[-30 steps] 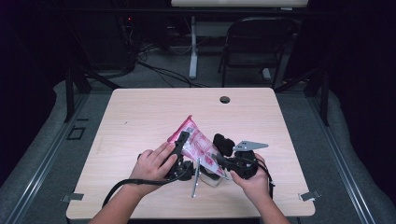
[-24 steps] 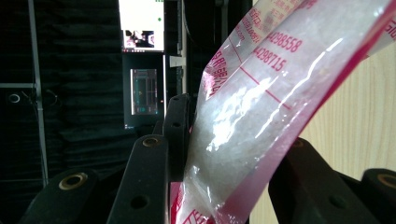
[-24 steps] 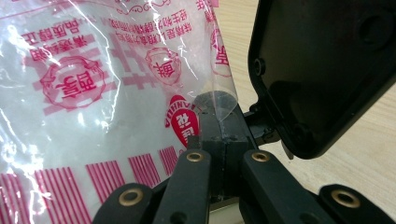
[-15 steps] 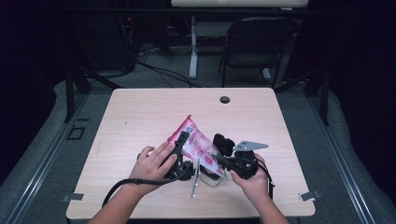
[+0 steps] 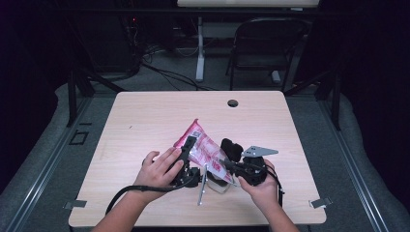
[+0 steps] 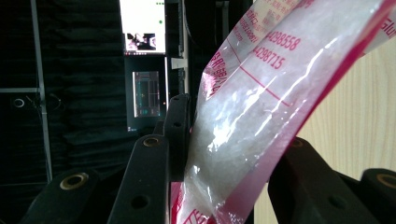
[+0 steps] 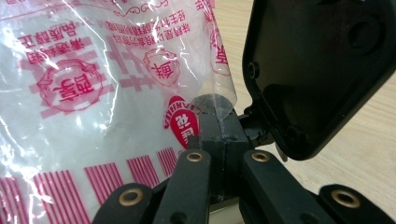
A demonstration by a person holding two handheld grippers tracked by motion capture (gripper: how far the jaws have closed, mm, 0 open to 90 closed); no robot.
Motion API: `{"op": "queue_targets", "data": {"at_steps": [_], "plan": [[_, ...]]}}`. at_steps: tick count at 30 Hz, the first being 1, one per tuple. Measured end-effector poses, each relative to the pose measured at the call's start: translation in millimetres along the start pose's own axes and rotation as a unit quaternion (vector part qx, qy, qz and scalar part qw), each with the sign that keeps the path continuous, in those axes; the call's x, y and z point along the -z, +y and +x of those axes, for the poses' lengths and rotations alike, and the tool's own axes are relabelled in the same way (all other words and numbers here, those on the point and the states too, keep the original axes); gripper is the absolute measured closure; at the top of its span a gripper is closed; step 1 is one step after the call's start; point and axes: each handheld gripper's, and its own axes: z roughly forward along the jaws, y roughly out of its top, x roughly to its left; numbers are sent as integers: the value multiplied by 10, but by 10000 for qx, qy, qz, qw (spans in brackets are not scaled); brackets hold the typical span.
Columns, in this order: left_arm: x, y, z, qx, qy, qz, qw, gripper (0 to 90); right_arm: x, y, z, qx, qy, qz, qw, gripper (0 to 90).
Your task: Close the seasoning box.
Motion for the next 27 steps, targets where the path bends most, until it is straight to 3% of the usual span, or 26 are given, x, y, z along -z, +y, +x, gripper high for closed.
{"op": "queue_targets", "data": {"at_steps": [27], "plan": [[0,-6,-3,-5,-4,-13,10000,683,2,-3,-7,-9,-23,-33,10000,900]]}}
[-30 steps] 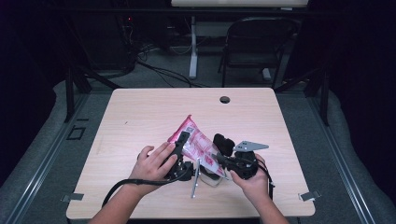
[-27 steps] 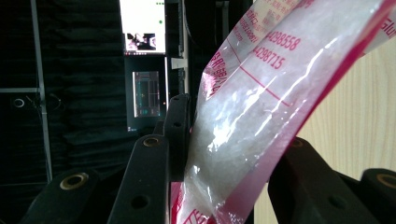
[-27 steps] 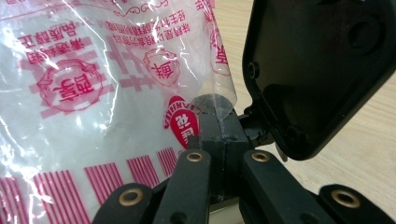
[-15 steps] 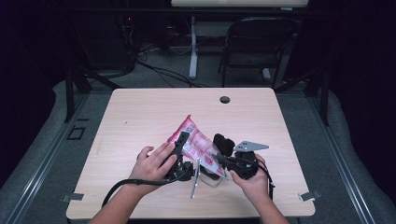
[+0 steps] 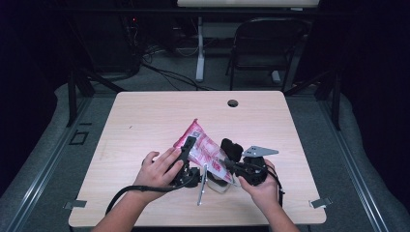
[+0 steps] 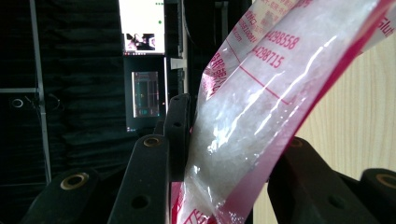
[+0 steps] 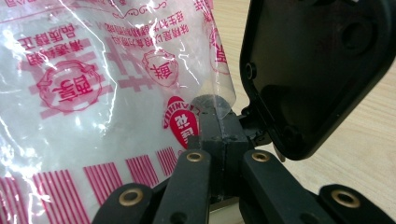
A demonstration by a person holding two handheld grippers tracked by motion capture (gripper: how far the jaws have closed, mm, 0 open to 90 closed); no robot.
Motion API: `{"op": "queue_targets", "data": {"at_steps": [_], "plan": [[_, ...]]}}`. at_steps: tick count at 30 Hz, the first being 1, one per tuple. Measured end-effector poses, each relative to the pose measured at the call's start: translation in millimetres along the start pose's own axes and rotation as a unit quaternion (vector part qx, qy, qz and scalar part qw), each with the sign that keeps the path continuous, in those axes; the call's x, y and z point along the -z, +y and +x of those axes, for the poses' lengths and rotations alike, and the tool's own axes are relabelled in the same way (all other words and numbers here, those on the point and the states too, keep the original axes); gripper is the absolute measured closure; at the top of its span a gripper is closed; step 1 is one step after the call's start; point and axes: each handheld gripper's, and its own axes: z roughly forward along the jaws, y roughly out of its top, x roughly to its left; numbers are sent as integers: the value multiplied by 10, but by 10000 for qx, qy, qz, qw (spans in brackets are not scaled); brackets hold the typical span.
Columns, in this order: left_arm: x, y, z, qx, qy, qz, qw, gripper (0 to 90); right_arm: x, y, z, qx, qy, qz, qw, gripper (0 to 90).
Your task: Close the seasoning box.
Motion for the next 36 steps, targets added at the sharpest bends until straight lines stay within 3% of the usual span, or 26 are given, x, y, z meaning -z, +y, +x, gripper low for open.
{"op": "queue_targets", "data": {"at_steps": [36], "plan": [[28,-5,2,-47,85,-36,9999,684,3,4,9,6,-24,-86,10000,900]]}}
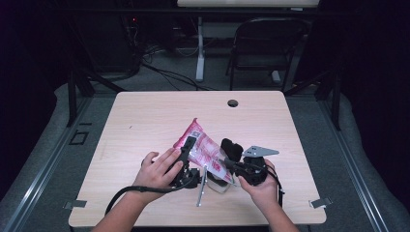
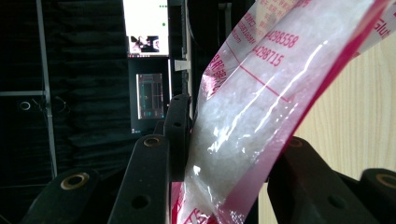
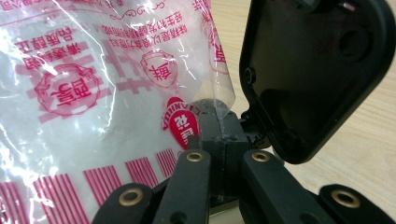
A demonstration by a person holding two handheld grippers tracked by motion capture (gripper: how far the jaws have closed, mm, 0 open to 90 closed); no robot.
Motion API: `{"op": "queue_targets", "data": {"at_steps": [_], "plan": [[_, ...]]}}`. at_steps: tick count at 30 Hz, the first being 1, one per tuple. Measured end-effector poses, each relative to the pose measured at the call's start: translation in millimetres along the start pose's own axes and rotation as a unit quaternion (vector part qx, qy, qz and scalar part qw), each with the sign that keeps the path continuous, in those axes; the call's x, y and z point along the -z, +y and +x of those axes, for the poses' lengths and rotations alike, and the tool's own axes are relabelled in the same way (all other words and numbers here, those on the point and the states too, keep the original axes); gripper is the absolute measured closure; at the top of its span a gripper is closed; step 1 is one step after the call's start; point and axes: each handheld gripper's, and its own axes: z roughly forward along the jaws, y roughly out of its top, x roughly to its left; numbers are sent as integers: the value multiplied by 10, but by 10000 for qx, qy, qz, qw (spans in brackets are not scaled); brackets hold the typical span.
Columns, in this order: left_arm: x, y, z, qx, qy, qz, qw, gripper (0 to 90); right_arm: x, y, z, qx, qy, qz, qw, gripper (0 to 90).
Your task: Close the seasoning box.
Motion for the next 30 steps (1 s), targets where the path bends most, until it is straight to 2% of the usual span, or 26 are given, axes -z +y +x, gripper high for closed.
{"op": "queue_targets", "data": {"at_steps": [16,26,29,30], "plan": [[1,-1,-12,-68,105,-49,9999,684,1,-3,-7,33,-22,-55,10000,900],[-6,-8,-37,-61,92,-22,9999,685,-13,-5,-14,16,-54,-59,10000,900],[3,-10,-43,-100,166,-45,9998,685,-13,-11,-8,18,-66,-122,9999,900],[4,-14,-51,-56,123,-24,9999,685,-10,-11,-8,28,-87,-116,9999,900]]}}
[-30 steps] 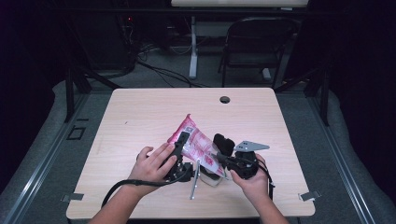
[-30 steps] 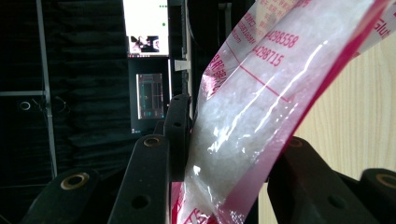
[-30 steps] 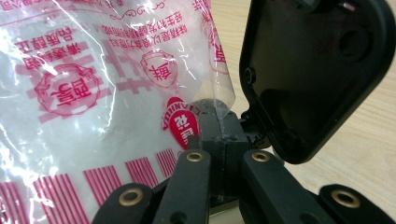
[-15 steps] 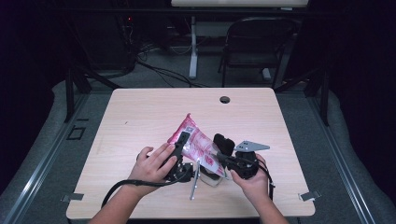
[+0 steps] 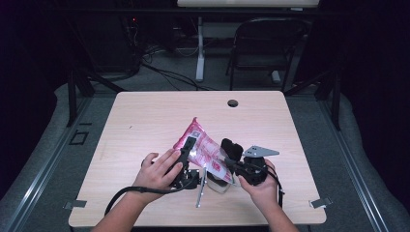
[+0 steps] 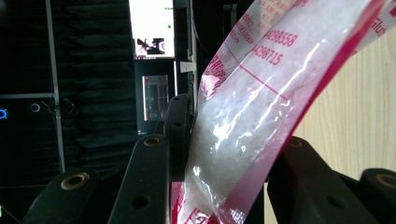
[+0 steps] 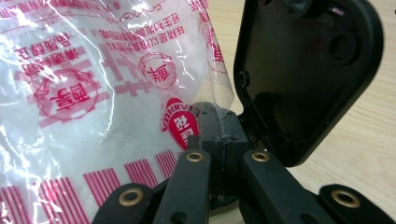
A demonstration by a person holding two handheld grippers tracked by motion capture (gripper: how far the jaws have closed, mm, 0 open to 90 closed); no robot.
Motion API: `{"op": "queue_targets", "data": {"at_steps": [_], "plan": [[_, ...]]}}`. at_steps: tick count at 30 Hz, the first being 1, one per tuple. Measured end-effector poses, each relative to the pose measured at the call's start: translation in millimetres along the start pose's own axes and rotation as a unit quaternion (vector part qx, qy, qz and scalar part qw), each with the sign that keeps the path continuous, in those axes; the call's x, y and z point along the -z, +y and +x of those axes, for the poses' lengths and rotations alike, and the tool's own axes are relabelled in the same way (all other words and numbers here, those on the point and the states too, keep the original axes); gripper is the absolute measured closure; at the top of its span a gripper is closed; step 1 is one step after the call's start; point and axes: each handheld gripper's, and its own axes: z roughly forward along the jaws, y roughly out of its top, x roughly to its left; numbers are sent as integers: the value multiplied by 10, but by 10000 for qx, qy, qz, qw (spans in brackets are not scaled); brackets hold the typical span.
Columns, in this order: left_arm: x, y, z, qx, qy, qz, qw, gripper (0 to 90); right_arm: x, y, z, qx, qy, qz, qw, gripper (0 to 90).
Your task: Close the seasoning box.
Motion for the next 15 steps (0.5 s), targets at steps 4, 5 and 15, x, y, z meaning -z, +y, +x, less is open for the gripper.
{"op": "queue_targets", "data": {"at_steps": [4,5,15], "plan": [[1,-11,-7,12,-20,10,10000,685,2,-2,2,7,-9,-9,10000,900],[2,-12,-8,9,-18,11,10000,685,6,-3,8,3,-34,-19,10000,900],[-1,-9,-1,-20,4,-14,10000,686,1,-5,6,24,-65,-29,10000,900]]}}
